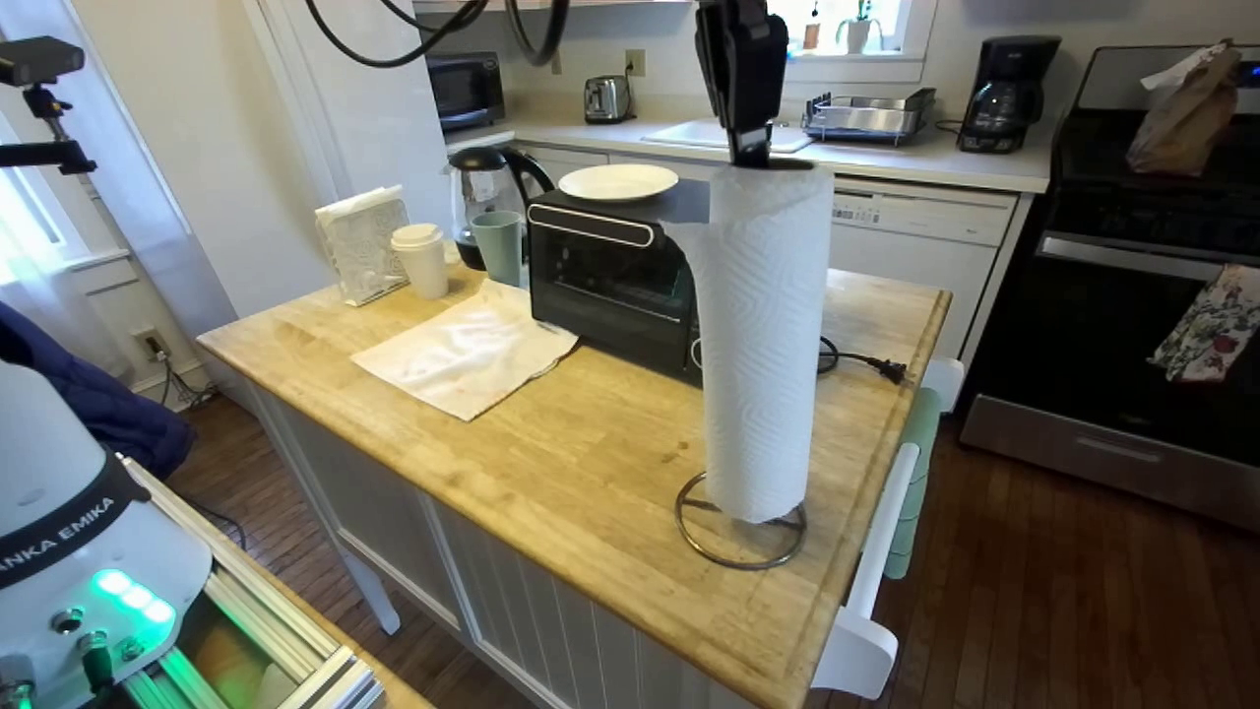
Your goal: Remove the paper towel from the stand and put it on the cupboard
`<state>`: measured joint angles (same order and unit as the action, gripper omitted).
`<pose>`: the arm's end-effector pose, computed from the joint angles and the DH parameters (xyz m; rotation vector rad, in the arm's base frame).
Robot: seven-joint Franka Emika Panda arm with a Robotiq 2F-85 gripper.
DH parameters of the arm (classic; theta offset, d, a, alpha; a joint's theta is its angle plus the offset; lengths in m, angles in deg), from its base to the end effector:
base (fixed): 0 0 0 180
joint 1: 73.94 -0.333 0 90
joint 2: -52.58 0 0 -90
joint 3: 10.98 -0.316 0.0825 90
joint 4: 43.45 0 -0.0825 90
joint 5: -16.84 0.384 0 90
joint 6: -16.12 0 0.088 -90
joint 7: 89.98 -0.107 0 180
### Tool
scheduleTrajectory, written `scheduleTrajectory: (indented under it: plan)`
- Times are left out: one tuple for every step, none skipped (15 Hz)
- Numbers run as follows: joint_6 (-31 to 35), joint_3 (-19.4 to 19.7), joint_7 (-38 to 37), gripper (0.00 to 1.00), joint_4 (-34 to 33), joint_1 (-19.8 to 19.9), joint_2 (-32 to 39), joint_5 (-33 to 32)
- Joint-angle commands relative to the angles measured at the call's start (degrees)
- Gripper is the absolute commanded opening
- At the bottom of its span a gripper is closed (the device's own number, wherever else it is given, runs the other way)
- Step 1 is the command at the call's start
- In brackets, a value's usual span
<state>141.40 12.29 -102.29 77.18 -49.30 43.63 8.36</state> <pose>0.3471 -0.4044 0.5025 2.6399 -1.4110 0.2930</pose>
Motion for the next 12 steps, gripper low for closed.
scheduleTrajectory:
  plan:
    - [-1.80, 0.33, 1.07, 0.01, -0.05, 0.56, -3.83, 0.48]
    - [-2.40, 0.38, 1.22, 0.01, -0.20, 0.64, -4.69, 0.55]
    - [-2.83, 0.34, 1.04, 0.01, -0.12, 0.82, -5.84, 0.40]
    - [-3.01, 0.27, 1.02, 0.01, -0.24, 0.96, -6.72, 0.27]
    - [-3.34, 0.18, 1.05, 0.01, -0.33, 1.09, -7.65, 0.19]
    - [-3.88, 0.08, 1.08, 0.01, -0.60, 1.23, -8.63, 0.07]
    - [-4.66, -0.04, 0.83, 0.01, -0.67, 1.43, -9.77, -0.02]
    - [-5.35, -0.08, 0.69, 0.01, -0.87, 1.54, -10.64, 0.12]
    - [-6.09, -0.04, 0.84, 0.01, -1.23, 1.56, -11.47, 0.43]
    - [-6.69, -0.10, 0.88, 0.01, -1.46, 1.64, -12.43, 0.40]
    - [-7.25, -0.15, 0.79, 0.01, -2.01, 1.69, -12.92, 0.38]
    - [-7.87, -0.18, 0.94, 0.01, -2.52, 1.70, -13.54, 0.43]
